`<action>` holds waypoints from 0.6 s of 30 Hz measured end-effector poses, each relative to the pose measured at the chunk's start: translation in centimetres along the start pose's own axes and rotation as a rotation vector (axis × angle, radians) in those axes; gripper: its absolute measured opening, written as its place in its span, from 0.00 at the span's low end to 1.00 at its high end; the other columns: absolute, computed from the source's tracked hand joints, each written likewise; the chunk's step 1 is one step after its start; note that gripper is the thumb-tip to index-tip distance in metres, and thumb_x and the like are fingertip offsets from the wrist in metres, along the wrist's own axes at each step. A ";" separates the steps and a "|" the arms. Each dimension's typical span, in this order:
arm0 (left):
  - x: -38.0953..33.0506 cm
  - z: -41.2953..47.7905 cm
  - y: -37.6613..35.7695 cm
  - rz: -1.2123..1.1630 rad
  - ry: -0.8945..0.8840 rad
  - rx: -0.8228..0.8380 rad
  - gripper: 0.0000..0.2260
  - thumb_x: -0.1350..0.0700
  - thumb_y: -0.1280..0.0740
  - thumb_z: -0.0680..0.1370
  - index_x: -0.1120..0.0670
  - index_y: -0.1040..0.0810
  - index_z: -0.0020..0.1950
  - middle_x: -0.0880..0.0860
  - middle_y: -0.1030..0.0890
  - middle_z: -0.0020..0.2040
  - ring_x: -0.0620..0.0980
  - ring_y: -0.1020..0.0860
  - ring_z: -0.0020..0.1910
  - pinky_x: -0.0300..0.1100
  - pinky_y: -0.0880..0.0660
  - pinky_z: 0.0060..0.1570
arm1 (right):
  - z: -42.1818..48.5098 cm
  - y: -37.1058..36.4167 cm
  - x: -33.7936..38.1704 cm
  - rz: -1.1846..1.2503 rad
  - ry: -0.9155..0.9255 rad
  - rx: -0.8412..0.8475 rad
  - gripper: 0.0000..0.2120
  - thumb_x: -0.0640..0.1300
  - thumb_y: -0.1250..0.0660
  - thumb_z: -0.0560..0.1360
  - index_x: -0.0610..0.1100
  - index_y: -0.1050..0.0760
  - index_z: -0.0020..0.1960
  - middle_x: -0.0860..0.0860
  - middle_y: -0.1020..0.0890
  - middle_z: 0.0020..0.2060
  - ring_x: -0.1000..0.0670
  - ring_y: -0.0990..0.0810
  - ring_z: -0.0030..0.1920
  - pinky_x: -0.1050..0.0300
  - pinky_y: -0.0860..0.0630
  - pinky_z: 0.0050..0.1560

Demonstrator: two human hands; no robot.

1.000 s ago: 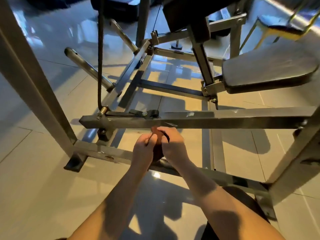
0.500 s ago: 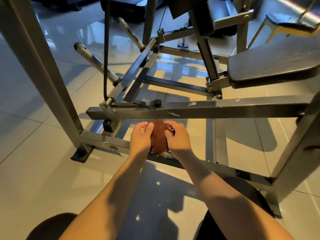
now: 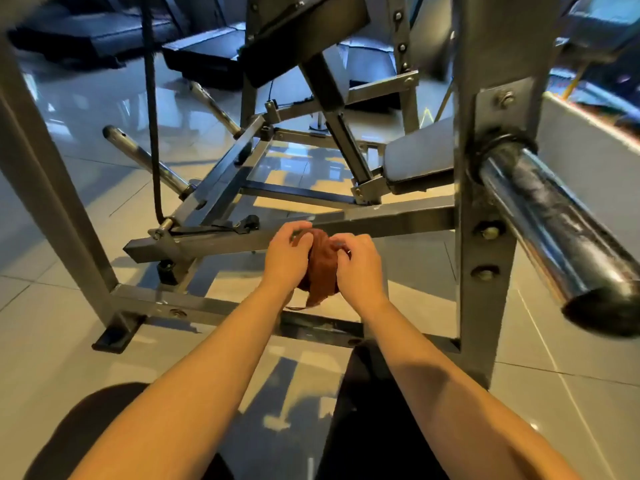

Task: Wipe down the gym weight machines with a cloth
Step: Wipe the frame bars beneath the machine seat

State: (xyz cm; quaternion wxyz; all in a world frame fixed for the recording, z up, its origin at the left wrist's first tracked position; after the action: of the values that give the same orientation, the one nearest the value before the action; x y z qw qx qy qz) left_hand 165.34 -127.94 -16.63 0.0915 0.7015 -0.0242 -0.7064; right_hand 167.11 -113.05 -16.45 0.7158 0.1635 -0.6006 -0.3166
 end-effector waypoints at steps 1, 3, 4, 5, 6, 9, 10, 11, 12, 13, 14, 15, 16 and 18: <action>-0.6 0.1 -0.6 0.005 -0.011 0.036 0.11 0.56 0.39 0.84 0.46 0.24 0.66 0.48 0.23 0.62 0.47 0.24 0.60 0.38 0.26 0.51 | 0.1 0.6 0.1 -0.012 0.018 0.001 0.12 0.41 0.41 0.84 0.49 0.21 0.61 0.50 0.26 0.56 0.55 0.27 0.52 0.75 0.35 0.48; -1.2 0.0 -0.9 0.022 -0.049 0.077 0.11 0.57 0.39 0.84 0.44 0.24 0.63 0.47 0.23 0.61 0.47 0.24 0.60 0.38 0.24 0.53 | 0.3 1.4 0.0 -0.015 0.023 -0.018 0.12 0.41 0.41 0.84 0.48 0.20 0.61 0.50 0.26 0.56 0.55 0.26 0.52 0.70 0.29 0.53; -1.2 0.0 -0.7 0.026 -0.072 0.079 0.12 0.58 0.39 0.84 0.43 0.24 0.62 0.45 0.23 0.59 0.47 0.24 0.60 0.40 0.23 0.54 | 0.5 1.7 -0.1 -0.008 0.015 -0.033 0.12 0.41 0.41 0.84 0.48 0.20 0.60 0.50 0.26 0.56 0.55 0.27 0.52 0.71 0.29 0.53; -0.8 0.1 -0.3 0.033 -0.083 0.071 0.12 0.58 0.39 0.84 0.42 0.23 0.61 0.44 0.23 0.58 0.47 0.24 0.60 0.42 0.23 0.56 | 0.7 1.9 -0.3 0.003 0.001 -0.047 0.12 0.41 0.41 0.84 0.47 0.20 0.60 0.50 0.26 0.56 0.55 0.27 0.52 0.75 0.32 0.51; -0.4 0.3 0.1 0.051 -0.089 0.062 0.12 0.58 0.38 0.84 0.42 0.23 0.60 0.43 0.23 0.57 0.47 0.24 0.59 0.44 0.22 0.57 | 1.1 2.0 -0.3 0.012 -0.010 -0.065 0.12 0.40 0.41 0.84 0.47 0.19 0.59 0.50 0.26 0.56 0.56 0.27 0.53 0.78 0.33 0.47; 0.0 1.4 0.2 0.110 -0.107 0.080 0.11 0.57 0.37 0.83 0.40 0.23 0.57 0.46 0.21 0.58 0.48 0.23 0.59 0.51 0.22 0.61 | 2.0 2.6 -0.4 0.018 -0.029 -0.148 0.12 0.40 0.40 0.84 0.46 0.19 0.58 0.50 0.25 0.56 0.58 0.27 0.51 0.82 0.34 0.45; -0.4 2.0 -0.1 0.113 -0.110 0.086 0.11 0.56 0.37 0.83 0.39 0.23 0.57 0.48 0.21 0.58 0.49 0.23 0.59 0.52 0.23 0.62 | 2.3 2.8 -0.4 0.030 -0.039 -0.178 0.11 0.39 0.40 0.84 0.45 0.19 0.57 0.49 0.24 0.55 0.59 0.27 0.50 0.82 0.34 0.45; -0.9 2.6 -0.7 0.117 -0.122 0.092 0.11 0.56 0.38 0.83 0.40 0.23 0.57 0.50 0.21 0.59 0.49 0.23 0.59 0.51 0.23 0.62 | 2.6 3.1 -0.5 0.050 -0.051 -0.206 0.12 0.39 0.40 0.84 0.45 0.18 0.56 0.49 0.24 0.55 0.60 0.27 0.48 0.83 0.34 0.45; -1.6 3.1 -1.3 0.129 -0.143 0.107 0.10 0.55 0.38 0.83 0.41 0.23 0.58 0.51 0.22 0.59 0.49 0.24 0.58 0.48 0.23 0.60 | 2.9 3.3 -0.3 0.076 -0.063 -0.229 0.12 0.38 0.40 0.83 0.45 0.18 0.55 0.48 0.23 0.54 0.61 0.26 0.47 0.82 0.34 0.45; -2.3 3.5 -2.0 0.147 -0.168 0.126 0.10 0.55 0.39 0.83 0.43 0.23 0.59 0.51 0.23 0.59 0.48 0.25 0.58 0.44 0.24 0.58 | 3.2 3.4 0.0 0.103 -0.067 -0.242 0.13 0.37 0.41 0.83 0.46 0.18 0.53 0.49 0.22 0.52 0.63 0.25 0.47 0.82 0.33 0.44; -3.0 3.8 -2.6 0.151 -0.192 0.143 0.10 0.55 0.40 0.84 0.46 0.23 0.62 0.50 0.24 0.59 0.47 0.25 0.57 0.40 0.26 0.55 | 3.7 3.4 0.3 0.129 -0.062 -0.247 0.13 0.37 0.41 0.82 0.47 0.18 0.52 0.49 0.21 0.52 0.64 0.25 0.47 0.81 0.33 0.44; -3.4 3.9 -3.1 0.137 -0.205 0.162 0.11 0.54 0.40 0.84 0.48 0.23 0.64 0.49 0.25 0.58 0.46 0.26 0.57 0.36 0.28 0.52 | 4.0 3.3 0.7 0.145 -0.058 -0.243 0.13 0.38 0.40 0.82 0.49 0.18 0.52 0.49 0.20 0.52 0.65 0.25 0.49 0.80 0.32 0.44; -3.5 4.0 -3.4 0.111 -0.208 0.181 0.11 0.54 0.40 0.85 0.49 0.24 0.66 0.47 0.25 0.58 0.44 0.27 0.56 0.33 0.29 0.50 | 4.1 3.3 0.9 0.150 -0.062 -0.228 0.12 0.39 0.40 0.82 0.51 0.19 0.54 0.50 0.20 0.55 0.65 0.25 0.51 0.79 0.31 0.45; -3.0 4.4 -3.8 0.044 -0.190 0.212 0.12 0.54 0.41 0.85 0.49 0.24 0.67 0.46 0.24 0.59 0.44 0.26 0.57 0.31 0.29 0.50 | 4.1 3.2 1.0 0.152 -0.061 -0.160 0.12 0.42 0.38 0.82 0.53 0.21 0.61 0.52 0.22 0.59 0.63 0.26 0.55 0.77 0.30 0.48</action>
State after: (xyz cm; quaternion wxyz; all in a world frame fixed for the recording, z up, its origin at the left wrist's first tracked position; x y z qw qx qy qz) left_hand 160.54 -124.12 -14.23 0.0299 0.6365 -0.1225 -0.7609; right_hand 164.10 -110.72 -12.76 0.7299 0.0499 -0.6056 -0.3131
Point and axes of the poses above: each hand's wrist, its own z-axis towards the middle knuckle, its own y-axis out of the back of the hand, x = y × z, the point moved 6 cm from there along z, towards the middle knuckle
